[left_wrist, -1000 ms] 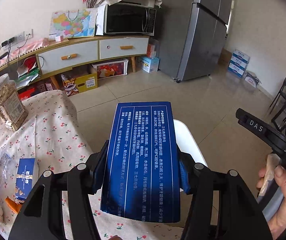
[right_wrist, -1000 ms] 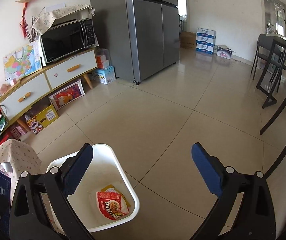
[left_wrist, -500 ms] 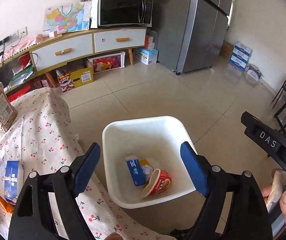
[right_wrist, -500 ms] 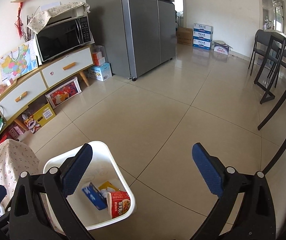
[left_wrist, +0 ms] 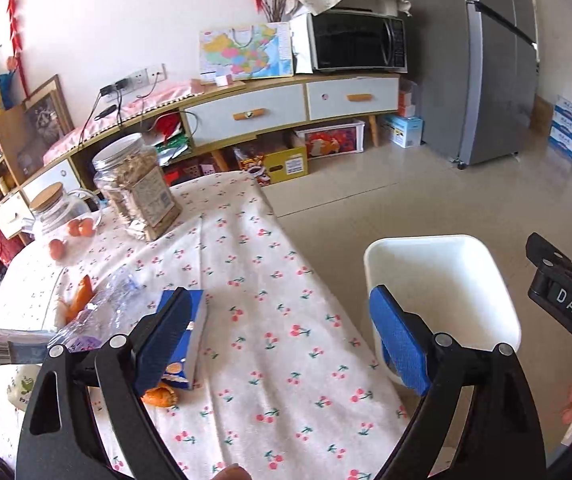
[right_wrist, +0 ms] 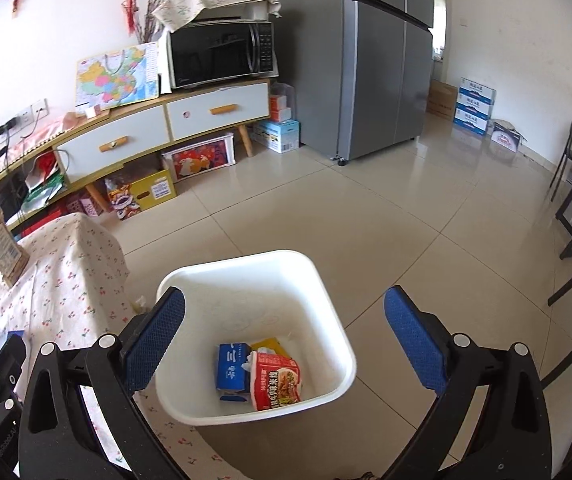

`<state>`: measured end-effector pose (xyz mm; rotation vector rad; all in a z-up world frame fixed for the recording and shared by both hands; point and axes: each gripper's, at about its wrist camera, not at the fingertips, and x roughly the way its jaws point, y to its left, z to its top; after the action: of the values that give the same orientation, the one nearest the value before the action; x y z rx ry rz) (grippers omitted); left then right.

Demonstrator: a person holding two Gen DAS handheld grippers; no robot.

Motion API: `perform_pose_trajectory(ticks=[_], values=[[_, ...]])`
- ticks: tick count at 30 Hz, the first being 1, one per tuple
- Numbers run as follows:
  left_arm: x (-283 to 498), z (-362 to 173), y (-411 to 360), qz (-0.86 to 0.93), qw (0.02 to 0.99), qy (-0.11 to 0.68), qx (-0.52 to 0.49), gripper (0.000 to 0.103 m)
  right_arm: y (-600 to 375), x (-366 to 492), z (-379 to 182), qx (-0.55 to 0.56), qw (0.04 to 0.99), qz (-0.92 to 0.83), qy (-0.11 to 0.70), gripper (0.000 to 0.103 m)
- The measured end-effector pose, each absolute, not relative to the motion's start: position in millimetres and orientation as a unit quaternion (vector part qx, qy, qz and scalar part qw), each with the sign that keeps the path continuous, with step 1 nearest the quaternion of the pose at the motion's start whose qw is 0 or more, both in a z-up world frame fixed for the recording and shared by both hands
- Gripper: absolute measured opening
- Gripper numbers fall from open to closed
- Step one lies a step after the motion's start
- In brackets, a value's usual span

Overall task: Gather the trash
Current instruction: 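Move both grippers back over the table toward the remaining trash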

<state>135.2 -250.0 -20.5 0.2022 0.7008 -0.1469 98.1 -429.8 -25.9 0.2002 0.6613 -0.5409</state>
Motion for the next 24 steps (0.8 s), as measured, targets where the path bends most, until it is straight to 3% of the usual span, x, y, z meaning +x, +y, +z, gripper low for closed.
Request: perform_pose_trajectory(ticks=[24], values=[[97.1,-50.0,-44.4,0.073,0.913,0.401,0.035,0.088,-221.3,110.4,-45.1,-0.032,0.926,-0.035,0.374,0.096]])
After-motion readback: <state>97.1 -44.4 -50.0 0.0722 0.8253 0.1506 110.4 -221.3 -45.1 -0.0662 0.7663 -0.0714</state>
